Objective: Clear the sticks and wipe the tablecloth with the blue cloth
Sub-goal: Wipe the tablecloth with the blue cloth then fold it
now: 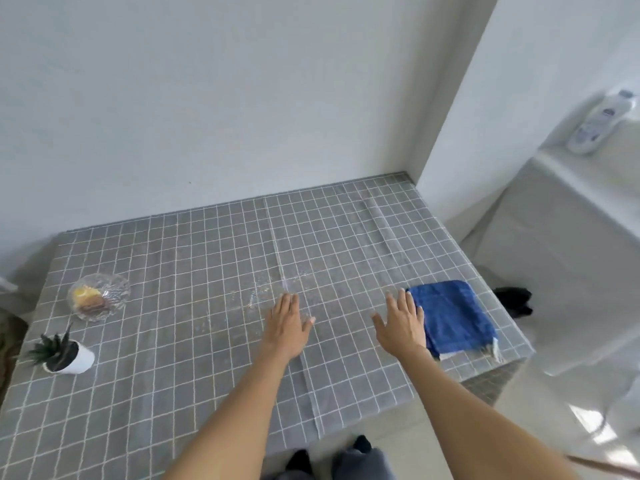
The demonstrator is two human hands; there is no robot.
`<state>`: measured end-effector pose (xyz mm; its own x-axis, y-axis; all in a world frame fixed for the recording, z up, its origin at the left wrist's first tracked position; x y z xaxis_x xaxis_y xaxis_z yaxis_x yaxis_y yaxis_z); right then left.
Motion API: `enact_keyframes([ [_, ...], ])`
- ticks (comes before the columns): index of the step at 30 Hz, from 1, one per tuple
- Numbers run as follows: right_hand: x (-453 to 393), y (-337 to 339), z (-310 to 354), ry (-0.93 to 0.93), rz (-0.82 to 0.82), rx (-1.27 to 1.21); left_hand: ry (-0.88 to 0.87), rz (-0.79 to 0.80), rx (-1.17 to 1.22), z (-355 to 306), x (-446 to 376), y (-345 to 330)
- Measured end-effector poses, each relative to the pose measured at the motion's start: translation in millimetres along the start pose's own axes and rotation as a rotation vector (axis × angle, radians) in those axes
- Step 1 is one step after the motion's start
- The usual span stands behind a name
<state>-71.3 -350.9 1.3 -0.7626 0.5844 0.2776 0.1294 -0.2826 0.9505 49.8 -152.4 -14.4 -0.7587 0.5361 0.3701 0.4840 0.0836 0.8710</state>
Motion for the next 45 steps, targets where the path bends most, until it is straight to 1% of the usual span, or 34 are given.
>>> enact_keyframes([
  [4,3.3,-4.5,-47.8,-0.066,0.006,0.008,-0.067,0.03,0.007,-39.6,-2.2,-26.6],
  [9,-4.2,-12.6,-92.3,-0.068,0.043,0.023,-0.172,-0.001,0.011,-87.3,0.3,-61.2],
  [12,-13.1,-18.1,-107.6,-0.084,0.054,0.01,-0.191,-0.015,-0.005,-102.6,11.2,-86.5],
  [17,-27.9,-23.3,-115.9,-0.115,0.018,0.003,-0.139,-0.11,0.011,-103.5,18.9,-106.9],
  [23,-35.9,-34.5,-122.2,-0.156,-0.043,-0.035,-0.135,-0.214,-0.015,-99.6,19.9,-113.4],
  [30,-37.0,-40.4,-124.8,-0.174,-0.093,-0.069,-0.123,-0.201,-0.027,-99.9,20.8,-117.5],
  [39,-37.8,-30.2,-130.6,-0.193,-0.205,-0.282,-0.112,-0.159,-0.048,-100.7,19.5,-115.7],
  [42,-35.6,-26.6,-128.1,-0.18,-0.247,-0.315,-0.067,-0.155,-0.028,-91.8,24.6,-114.2],
  [45,-35.8,-22.1,-110.6,-0.134,-0.272,-0.331,-0.014,-0.174,-0.007,-72.2,37.9,-109.9],
])
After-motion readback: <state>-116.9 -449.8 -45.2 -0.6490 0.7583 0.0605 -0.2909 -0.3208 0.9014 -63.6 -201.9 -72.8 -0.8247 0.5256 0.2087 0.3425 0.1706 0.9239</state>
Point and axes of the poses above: each hand's wrist, its own x-axis away from the middle knuckle, its own y-axis out of the back of the hand, z = x × y, the point moved 7 cm from there along -x, towards the middle knuckle, and after that the axes turned 3 degrees about x, right-handed, at the moved point
